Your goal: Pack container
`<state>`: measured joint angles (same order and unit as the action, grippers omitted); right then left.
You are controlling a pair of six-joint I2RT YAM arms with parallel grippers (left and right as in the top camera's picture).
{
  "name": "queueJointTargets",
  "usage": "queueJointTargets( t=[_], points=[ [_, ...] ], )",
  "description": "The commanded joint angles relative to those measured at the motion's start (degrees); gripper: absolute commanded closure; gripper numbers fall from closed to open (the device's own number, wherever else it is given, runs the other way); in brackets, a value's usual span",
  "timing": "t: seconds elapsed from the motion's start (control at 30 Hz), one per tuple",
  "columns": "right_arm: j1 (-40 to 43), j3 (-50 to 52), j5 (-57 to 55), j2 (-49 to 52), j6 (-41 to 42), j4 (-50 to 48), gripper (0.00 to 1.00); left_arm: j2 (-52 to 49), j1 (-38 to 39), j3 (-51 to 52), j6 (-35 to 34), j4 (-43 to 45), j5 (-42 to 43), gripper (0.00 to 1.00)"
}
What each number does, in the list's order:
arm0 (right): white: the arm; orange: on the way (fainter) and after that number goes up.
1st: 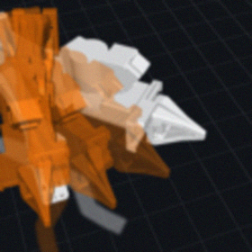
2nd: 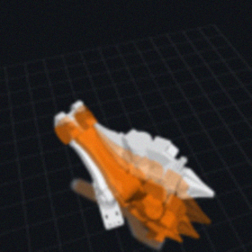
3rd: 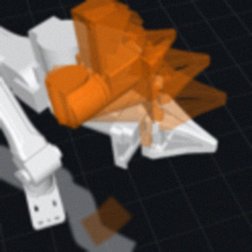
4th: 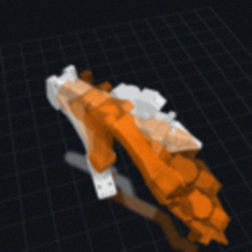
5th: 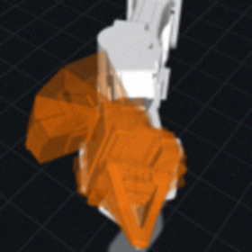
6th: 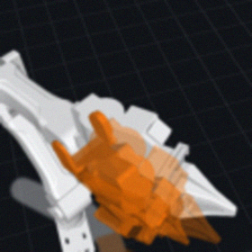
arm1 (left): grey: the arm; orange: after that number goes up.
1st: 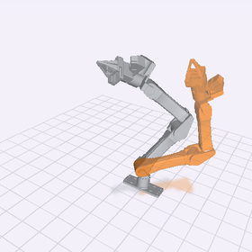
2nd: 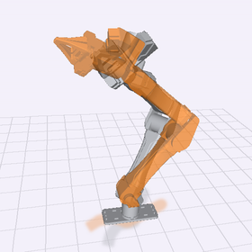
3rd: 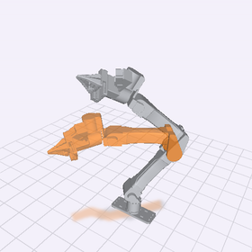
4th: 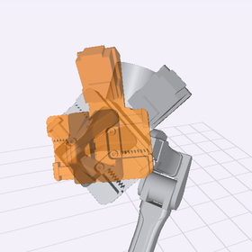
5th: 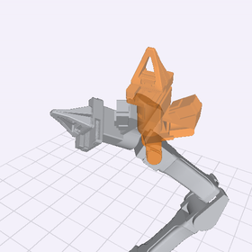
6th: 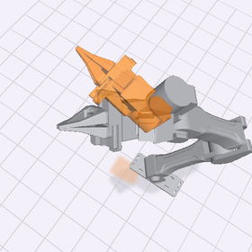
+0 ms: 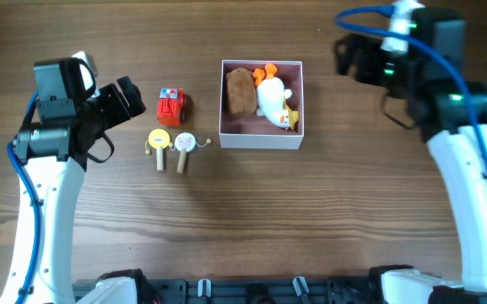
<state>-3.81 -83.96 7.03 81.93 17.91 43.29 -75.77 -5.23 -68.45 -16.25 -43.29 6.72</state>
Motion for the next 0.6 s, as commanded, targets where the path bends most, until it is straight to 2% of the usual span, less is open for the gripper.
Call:
queueJointTargets(
  t=[0.0,0.2,0.37,0.5,0.57],
  points=[
    [7.69,0.00,0.31,1.14,0.28,7.50,0.01,-0.09,-0.17,-0.98,-1.01,2.82,5.27,0.00],
    [13.55,0.11,0.33,5.07,0.09,17.70,0.00,-4.59,2.32,-1.90,2.36,6.69,3.87,0.01],
    [13.64,0.22,0.37,7.91,0.11,18.53,0.00,-15.02,5.60,-6.80,2.60,5.46,1.18,0.00],
    [13.64,0.35,0.37,9.18,0.11,19.41,0.00,-23.54,8.20,-12.74,7.39,2.43,0.26,0.00],
    [13.64,0.63,0.35,9.49,0.09,19.76,0.01,-26.67,9.35,-15.04,9.57,1.64,-2.93,0.01]
  ],
)
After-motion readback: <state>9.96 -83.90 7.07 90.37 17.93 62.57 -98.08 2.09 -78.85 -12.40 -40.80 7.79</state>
